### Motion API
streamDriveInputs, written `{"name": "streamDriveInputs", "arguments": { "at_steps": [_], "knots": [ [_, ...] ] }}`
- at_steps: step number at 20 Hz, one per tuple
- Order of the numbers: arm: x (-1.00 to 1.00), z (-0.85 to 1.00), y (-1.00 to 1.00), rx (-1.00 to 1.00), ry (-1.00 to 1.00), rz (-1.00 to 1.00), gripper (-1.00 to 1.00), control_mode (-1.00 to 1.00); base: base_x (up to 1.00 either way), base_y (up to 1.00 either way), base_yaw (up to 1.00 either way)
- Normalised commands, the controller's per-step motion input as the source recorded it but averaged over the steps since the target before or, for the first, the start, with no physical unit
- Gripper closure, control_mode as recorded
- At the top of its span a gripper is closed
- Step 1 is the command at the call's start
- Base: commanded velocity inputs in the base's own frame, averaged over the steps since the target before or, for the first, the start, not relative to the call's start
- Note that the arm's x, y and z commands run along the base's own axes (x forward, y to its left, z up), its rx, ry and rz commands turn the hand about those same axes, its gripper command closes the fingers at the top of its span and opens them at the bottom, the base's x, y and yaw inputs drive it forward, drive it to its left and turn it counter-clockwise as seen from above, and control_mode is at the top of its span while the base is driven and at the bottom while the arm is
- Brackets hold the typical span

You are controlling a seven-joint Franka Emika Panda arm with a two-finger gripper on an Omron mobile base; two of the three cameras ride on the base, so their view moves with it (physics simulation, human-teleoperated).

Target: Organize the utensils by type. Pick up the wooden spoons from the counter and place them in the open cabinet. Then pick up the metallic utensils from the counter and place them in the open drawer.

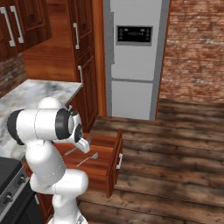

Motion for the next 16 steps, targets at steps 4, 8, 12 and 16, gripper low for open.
{"name": "streamDriveInputs", "arguments": {
  "at_steps": [4,8,12,16],
  "knots": [
    [0.37,-0.39,0.15,0.00,0.00,0.08,1.00,-1.00,0.00,0.00,0.00],
    [0.30,-0.45,0.13,0.00,0.00,0.05,1.00,-1.00,0.00,0.00,0.00],
    [0.34,-0.51,0.02,0.00,0.00,0.03,1.00,-1.00,0.00,0.00,0.00],
    [0.34,-0.58,0.00,0.00,0.00,0.00,1.00,-1.00,0.00,0.00,0.00]
  ]
}}
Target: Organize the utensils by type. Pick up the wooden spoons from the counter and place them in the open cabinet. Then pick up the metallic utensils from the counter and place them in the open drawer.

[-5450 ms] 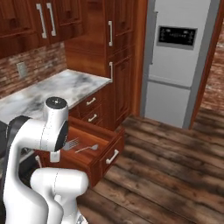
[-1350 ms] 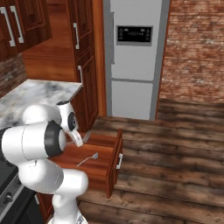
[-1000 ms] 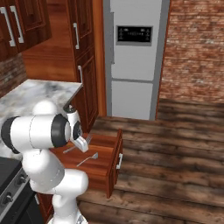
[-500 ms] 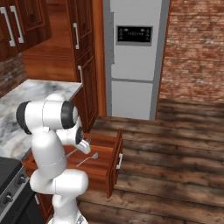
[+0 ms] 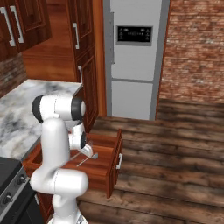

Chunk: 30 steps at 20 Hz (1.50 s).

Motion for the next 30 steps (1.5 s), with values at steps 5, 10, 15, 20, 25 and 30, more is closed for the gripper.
{"name": "streamDriveInputs", "arguments": {
  "at_steps": [5,10,15,20,25,30],
  "knots": [
    [0.40,-0.54,0.06,0.00,0.00,0.00,1.00,-1.00,0.00,0.00,0.00],
    [0.36,-0.41,0.22,0.00,0.00,0.00,1.00,-1.00,0.00,0.00,0.00],
    [0.16,-0.54,0.20,0.00,-0.01,0.00,1.00,-1.00,0.00,0.00,0.00],
    [0.12,-0.48,0.01,0.00,-0.04,0.00,1.00,-1.00,0.00,0.00,0.00],
    [0.00,-0.20,0.00,0.02,-0.08,0.00,-1.00,-1.00,0.00,0.00,0.00],
    [0.00,0.00,0.00,0.03,-0.10,0.00,-1.00,-1.00,0.00,0.00,0.00]
  ]
}}
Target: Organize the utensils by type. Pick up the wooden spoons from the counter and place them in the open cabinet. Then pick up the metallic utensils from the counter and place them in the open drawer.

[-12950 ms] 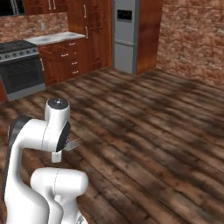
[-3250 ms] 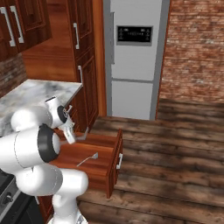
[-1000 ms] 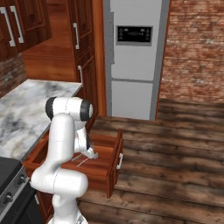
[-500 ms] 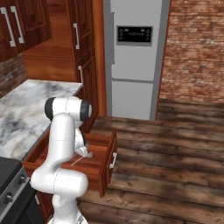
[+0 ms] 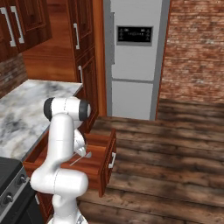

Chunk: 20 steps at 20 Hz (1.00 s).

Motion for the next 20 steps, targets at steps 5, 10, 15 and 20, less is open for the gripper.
{"name": "streamDriveInputs", "arguments": {
  "at_steps": [5,10,15,20],
  "knots": [
    [0.00,0.16,0.06,0.02,-0.12,0.00,-1.00,-1.00,0.00,0.00,0.00],
    [-0.01,0.56,0.05,0.03,-0.12,0.03,-1.00,-1.00,0.00,0.00,0.00],
    [-0.27,0.86,0.00,0.00,-0.08,0.00,-1.00,-1.00,0.00,0.00,0.00],
    [-0.53,0.86,-0.08,-0.05,-0.17,0.00,-1.00,-1.00,0.00,0.00,0.00]
  ]
}}
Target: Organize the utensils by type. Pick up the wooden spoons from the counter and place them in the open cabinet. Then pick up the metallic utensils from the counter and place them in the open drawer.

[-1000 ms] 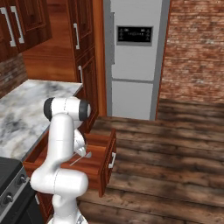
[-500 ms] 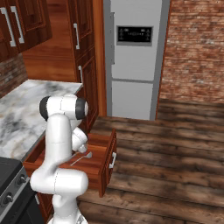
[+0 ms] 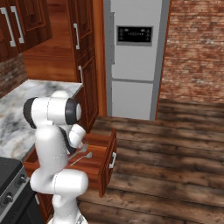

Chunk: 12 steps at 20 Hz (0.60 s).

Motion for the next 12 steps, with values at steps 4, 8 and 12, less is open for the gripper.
{"name": "streamDriveInputs", "arguments": {
  "at_steps": [4,8,12],
  "knots": [
    [-0.37,1.00,-0.01,-0.08,-0.15,-0.02,-1.00,-1.00,0.00,0.00,0.00],
    [-0.20,1.00,-0.02,-0.11,-0.01,-0.01,-1.00,-1.00,0.00,0.00,0.00],
    [-0.06,1.00,-0.12,-0.08,0.05,0.00,-1.00,-1.00,0.00,0.00,0.00]
  ]
}}
